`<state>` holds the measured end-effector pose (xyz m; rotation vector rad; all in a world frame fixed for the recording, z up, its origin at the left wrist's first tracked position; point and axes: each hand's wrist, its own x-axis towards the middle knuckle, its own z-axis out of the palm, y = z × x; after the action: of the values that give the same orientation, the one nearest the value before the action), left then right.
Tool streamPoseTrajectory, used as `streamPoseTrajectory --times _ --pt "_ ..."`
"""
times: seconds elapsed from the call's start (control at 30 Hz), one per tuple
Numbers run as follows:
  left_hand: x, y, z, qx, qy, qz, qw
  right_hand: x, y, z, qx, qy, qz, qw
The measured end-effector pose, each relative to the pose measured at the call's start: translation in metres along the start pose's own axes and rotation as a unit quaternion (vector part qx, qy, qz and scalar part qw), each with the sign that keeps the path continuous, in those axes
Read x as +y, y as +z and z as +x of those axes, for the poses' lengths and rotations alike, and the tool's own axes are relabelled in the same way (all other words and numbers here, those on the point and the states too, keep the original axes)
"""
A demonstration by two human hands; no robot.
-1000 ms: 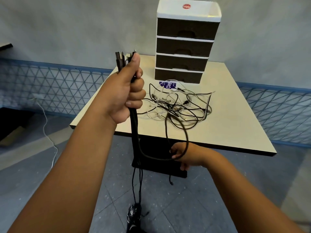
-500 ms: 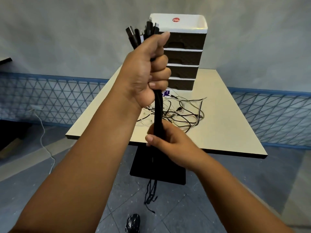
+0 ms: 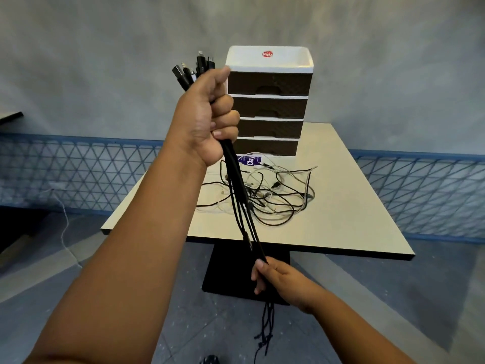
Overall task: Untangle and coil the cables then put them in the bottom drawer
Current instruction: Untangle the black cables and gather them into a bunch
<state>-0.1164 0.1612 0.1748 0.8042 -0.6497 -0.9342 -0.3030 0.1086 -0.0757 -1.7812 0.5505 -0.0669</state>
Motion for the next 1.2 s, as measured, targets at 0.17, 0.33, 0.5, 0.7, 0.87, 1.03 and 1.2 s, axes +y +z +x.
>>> streamPoseTrajectory --times 0.17,0.33,0.5,0.7,0.87,1.03,1.2 --pt "-0.011 -0.009 0.008 -0.002 -0.027 0.004 1.0 -0.028 -0.01 0.012 0.013 -0.021 -0.028 0.999" --pt "-0.019 -0.008 0.019 -0.031 -0.05 -0.006 0.998 -0.078 -0.006 0.034 0.065 -0.122 -0.04 0.99" --pt "-0.014 -0.029 0.04 -0.014 -0.044 0.005 0.999 -0.066 0.007 0.053 0.096 -0.131 -0.022 0.986" --pt "-0.007 -0.064 0.077 -0.009 -0.06 -0.037 0.997 -0.063 -0.004 0.092 0.065 -0.062 -0.009 0.996" --pt "-0.004 -0.093 0.107 -0.023 -0.083 -0.04 0.996 -0.067 -0.018 0.119 0.067 -0.03 -0.04 0.997" --pt "-0.012 -0.123 0.131 -0.024 -0.112 -0.04 0.993 -0.082 -0.04 0.141 0.146 -0.027 -0.114 0.982" --pt "-0.026 -0.139 0.151 -0.004 -0.129 -0.033 0.991 -0.076 -0.066 0.168 0.229 0.001 -0.084 0.97"
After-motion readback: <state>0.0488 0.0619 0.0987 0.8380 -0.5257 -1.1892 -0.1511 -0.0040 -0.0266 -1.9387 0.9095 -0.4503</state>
